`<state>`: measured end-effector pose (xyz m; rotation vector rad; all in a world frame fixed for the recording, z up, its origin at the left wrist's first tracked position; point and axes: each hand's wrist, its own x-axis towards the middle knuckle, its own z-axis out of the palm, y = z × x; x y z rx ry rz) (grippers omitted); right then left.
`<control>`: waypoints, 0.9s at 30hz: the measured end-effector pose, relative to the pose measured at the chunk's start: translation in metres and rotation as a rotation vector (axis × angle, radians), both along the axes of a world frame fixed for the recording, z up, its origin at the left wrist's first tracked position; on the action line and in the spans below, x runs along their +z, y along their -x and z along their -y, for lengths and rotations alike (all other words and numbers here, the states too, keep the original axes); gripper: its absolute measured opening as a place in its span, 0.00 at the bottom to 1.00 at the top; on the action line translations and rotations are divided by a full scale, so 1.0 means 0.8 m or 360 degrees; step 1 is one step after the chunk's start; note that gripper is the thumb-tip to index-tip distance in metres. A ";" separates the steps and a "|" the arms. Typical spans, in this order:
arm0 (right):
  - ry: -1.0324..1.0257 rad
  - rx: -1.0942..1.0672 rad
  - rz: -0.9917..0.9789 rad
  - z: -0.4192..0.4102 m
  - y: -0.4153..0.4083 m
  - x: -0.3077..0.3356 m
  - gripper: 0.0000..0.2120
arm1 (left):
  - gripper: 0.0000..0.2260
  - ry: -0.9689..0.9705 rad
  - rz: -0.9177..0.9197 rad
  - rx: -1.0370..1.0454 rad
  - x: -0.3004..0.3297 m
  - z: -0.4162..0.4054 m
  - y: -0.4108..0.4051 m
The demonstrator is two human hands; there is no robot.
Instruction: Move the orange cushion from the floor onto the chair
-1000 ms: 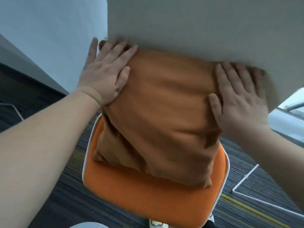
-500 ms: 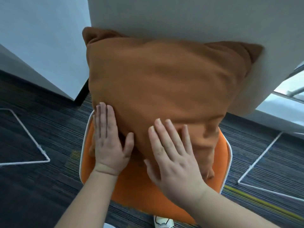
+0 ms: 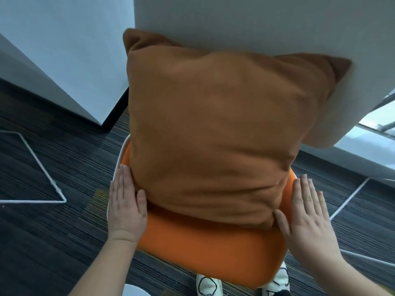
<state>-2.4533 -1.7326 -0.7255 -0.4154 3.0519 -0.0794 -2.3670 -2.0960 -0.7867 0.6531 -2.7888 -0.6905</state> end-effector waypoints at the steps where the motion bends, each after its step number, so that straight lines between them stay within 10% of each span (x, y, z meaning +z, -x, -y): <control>1: 0.0077 -0.0002 -0.0040 -0.001 -0.001 0.006 0.37 | 0.29 -0.0061 -0.0020 0.0035 0.008 0.001 0.001; 9: 0.0627 0.0397 -0.0635 0.111 0.082 0.143 0.30 | 0.24 0.0183 -0.0783 -0.0466 0.160 0.006 0.138; 27: 0.0551 0.0021 -0.0310 0.070 0.135 0.181 0.30 | 0.26 -0.0155 -0.0177 -0.0208 0.221 0.032 0.162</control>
